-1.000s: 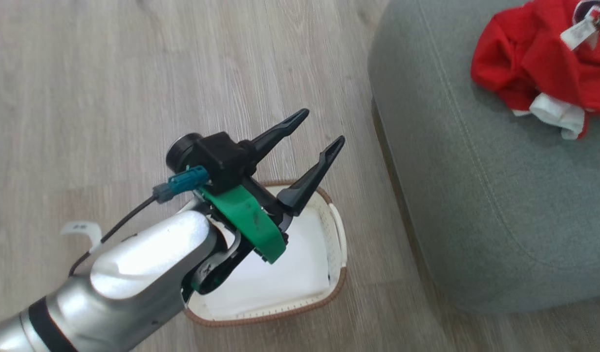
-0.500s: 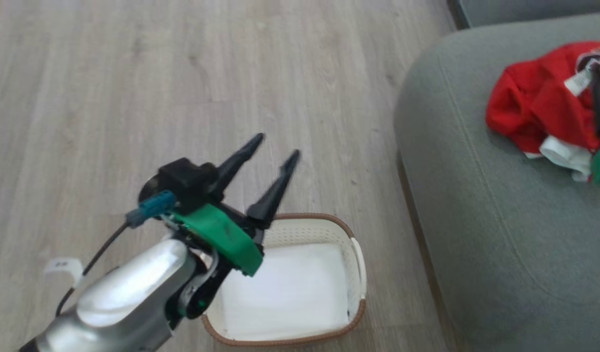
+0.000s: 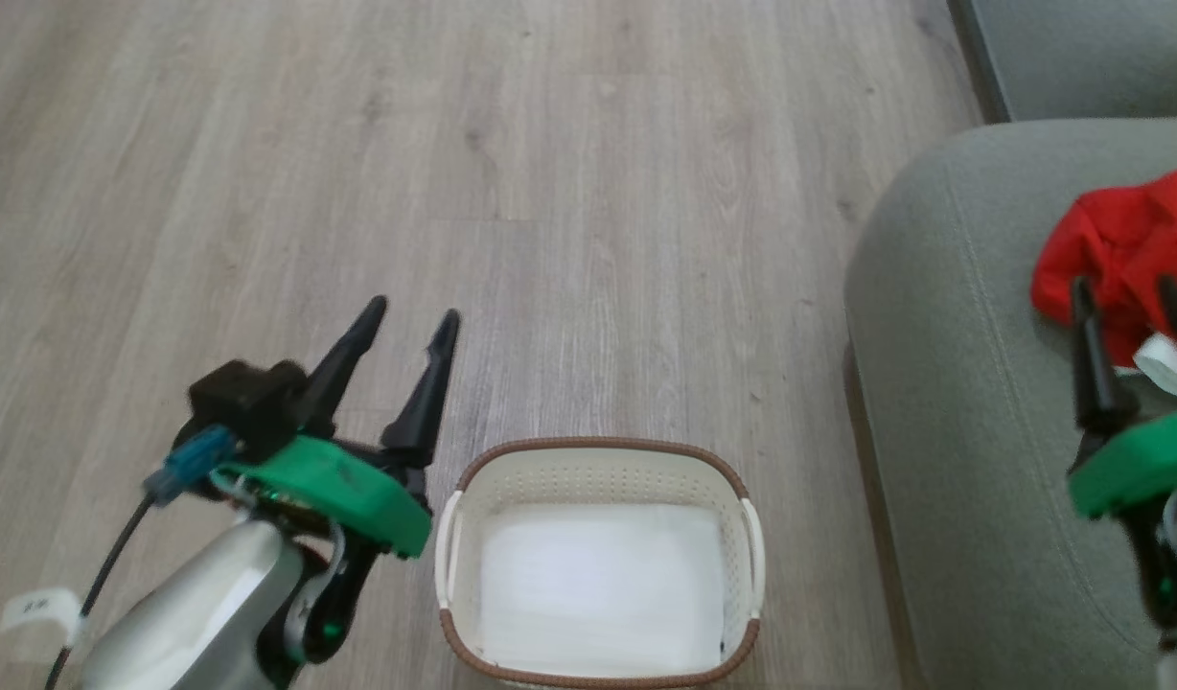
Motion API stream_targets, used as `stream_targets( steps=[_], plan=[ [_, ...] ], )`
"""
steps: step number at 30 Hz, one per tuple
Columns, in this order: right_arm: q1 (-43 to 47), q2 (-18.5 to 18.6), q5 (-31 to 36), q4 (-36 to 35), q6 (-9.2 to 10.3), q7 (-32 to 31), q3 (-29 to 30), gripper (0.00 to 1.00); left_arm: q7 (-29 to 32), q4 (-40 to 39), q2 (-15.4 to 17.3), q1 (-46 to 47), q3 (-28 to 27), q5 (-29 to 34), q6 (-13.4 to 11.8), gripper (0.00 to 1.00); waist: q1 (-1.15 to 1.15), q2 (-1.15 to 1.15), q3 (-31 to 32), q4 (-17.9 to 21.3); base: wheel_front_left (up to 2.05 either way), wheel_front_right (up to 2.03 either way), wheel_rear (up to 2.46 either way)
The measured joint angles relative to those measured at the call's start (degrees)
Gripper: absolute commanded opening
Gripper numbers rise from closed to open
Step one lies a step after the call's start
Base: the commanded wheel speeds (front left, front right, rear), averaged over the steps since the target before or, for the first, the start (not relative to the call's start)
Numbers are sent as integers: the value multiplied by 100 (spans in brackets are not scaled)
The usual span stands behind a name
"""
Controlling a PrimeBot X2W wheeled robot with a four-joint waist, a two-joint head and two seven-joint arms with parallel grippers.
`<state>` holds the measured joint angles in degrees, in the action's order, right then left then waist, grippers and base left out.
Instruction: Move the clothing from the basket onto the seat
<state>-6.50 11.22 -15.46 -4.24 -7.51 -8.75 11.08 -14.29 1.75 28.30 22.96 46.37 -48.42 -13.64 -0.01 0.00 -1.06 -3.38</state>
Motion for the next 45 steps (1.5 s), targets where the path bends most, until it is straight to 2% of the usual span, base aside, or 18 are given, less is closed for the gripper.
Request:
stream_targets(
  steps=[10,17,22,32,45],
  plan=[
    [843,-343,-174,-179,0,649,-198,100,0,-181,-52,-970,-1023,464,-42,100,0,0,130,-268,0,0,0],
    [1246,-355,-355,225,0,1463,-566,100,0,-182,-423,-1808,-1768,979,91,100,0,0,215,-344,0,0,0],
    [1317,-404,-389,461,0,1745,-636,100,0,-110,-669,-2071,-2164,1360,263,100,0,0,236,-381,0,0,0],
    [1313,-450,-394,669,0,1970,-735,100,0,88,-1042,-2223,-2603,1836,709,100,0,0,198,-364,0,0,0],
    [1306,-450,-375,737,1,1987,-771,100,0,380,-1285,-2222,-2819,2113,1018,100,0,0,204,-327,0,0,0]
  ],
)
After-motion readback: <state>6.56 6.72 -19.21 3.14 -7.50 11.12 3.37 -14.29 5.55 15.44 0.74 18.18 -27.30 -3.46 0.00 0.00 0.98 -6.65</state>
